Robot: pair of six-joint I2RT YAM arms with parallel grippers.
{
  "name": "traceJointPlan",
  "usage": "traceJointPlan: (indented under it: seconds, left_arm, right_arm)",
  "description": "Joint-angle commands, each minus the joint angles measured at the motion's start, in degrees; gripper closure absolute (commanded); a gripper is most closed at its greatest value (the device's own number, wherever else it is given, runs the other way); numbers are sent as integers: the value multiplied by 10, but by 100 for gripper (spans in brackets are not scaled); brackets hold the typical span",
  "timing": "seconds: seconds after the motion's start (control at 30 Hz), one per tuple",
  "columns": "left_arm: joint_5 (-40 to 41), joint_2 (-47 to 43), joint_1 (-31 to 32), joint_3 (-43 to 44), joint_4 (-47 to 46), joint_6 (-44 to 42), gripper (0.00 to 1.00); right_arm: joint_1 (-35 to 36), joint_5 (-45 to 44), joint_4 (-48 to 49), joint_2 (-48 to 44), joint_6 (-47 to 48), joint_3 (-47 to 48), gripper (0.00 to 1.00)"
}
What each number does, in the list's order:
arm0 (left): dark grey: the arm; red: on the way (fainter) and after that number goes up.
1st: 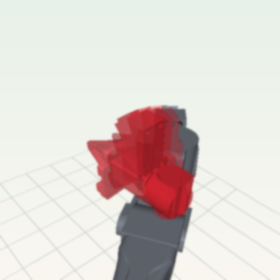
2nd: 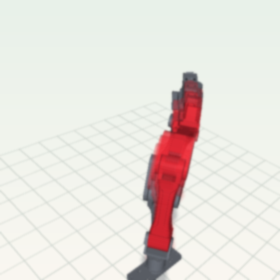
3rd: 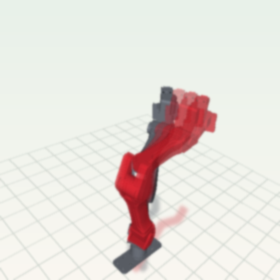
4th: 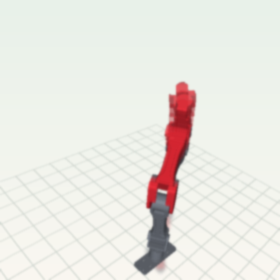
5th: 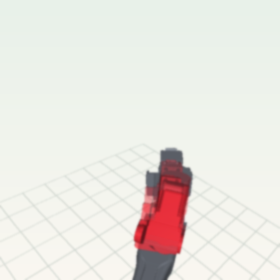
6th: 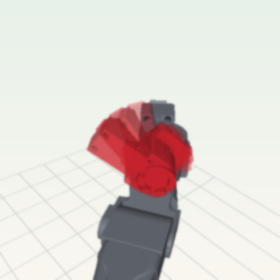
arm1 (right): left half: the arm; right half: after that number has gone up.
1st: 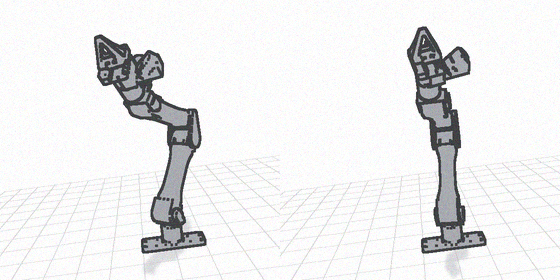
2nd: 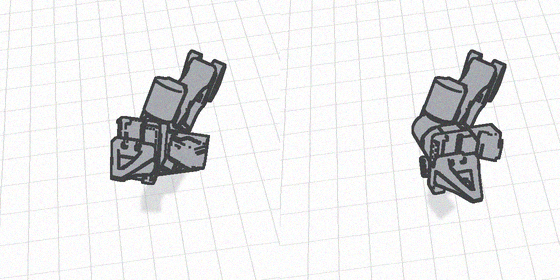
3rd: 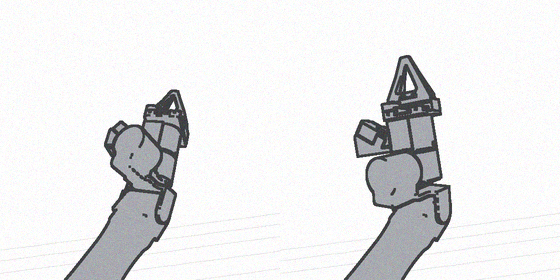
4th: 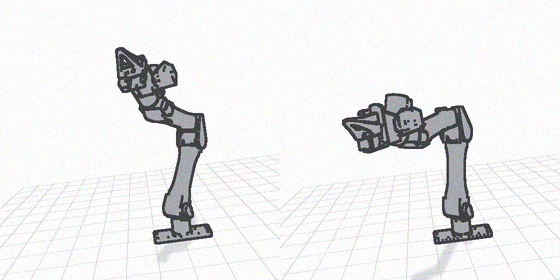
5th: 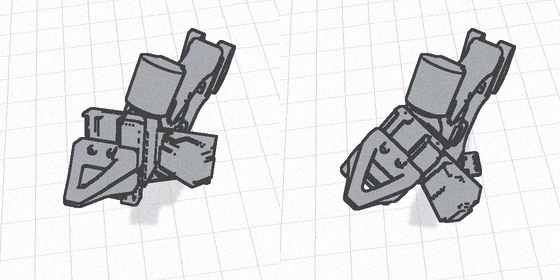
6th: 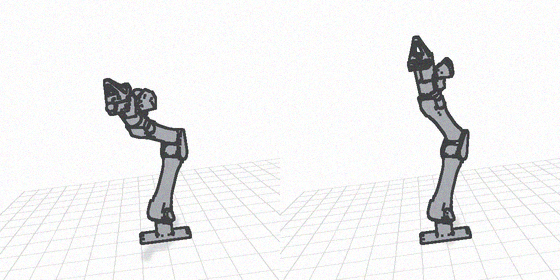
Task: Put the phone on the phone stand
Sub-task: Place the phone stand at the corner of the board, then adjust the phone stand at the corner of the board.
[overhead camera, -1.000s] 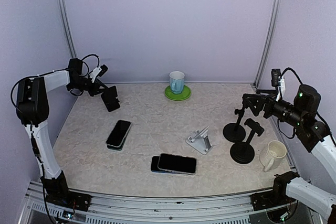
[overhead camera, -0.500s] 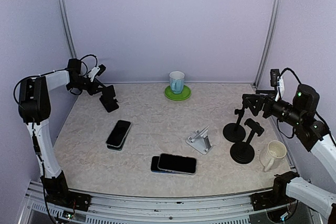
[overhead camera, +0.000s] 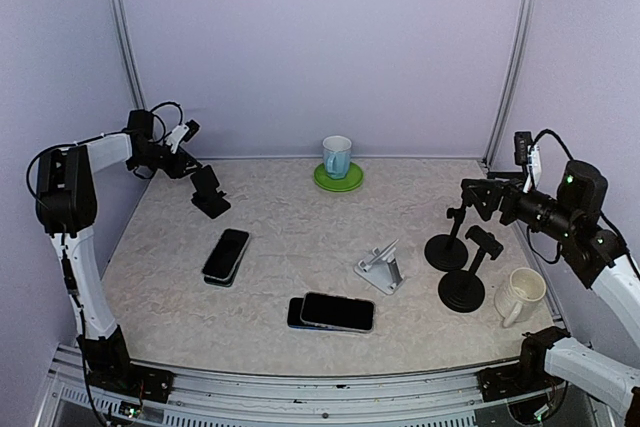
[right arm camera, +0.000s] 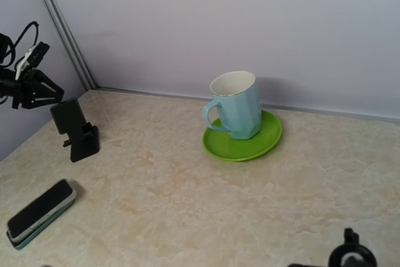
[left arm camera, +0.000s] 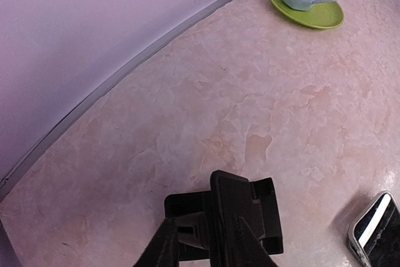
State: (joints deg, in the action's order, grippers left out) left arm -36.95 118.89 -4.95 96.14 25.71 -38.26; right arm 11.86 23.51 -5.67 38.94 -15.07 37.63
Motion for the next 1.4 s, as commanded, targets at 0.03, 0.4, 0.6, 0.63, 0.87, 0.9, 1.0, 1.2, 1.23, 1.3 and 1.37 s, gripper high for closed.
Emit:
traceJointPlan:
  seconds: [0.03, 0.4, 0.6, 0.63, 0.87, 0.9, 1.0, 1.2, 1.23, 1.3, 1.37]
  left_arm:
    - [57, -16, -1, -7, -44, 64, 54]
    - [159, -144, 21, -204, -218, 202, 1]
    - [259, -152, 55, -260, -241, 246, 1]
    - [275, -148, 57, -261, -240, 251, 1]
    - [303, -132, 58, -242, -215, 274, 1]
    - [310, -130, 58, -240, -209, 273, 1]
    - [340, -119, 59, -232, -191, 269, 1]
    - [367, -111, 57, -226, -177, 259, 1]
    - [369, -111, 56, -227, -176, 260, 1]
    - [378, -112, 53, -228, -175, 259, 1]
    - [387, -113, 49, -232, -175, 260, 1]
  right_arm:
    - [-5, -1, 11, 5, -3, -3, 0]
    - [-5, 17, 17, 4, -8, 0, 0]
    - [-5, 22, 12, -1, -8, 5, 0]
    - [-5, 23, 11, -2, -8, 5, 0]
    - [-5, 19, 7, -9, -8, 0, 0]
    - [-5, 18, 7, -8, -8, -1, 0]
    - [-3, 17, 7, -9, -7, -1, 0]
    - [-4, 15, 6, -9, -7, -3, 0]
    - [-4, 15, 6, -9, -7, -2, 0]
    - [-3, 15, 8, -8, -7, -4, 0]
    - [-3, 15, 9, -8, -7, -4, 0]
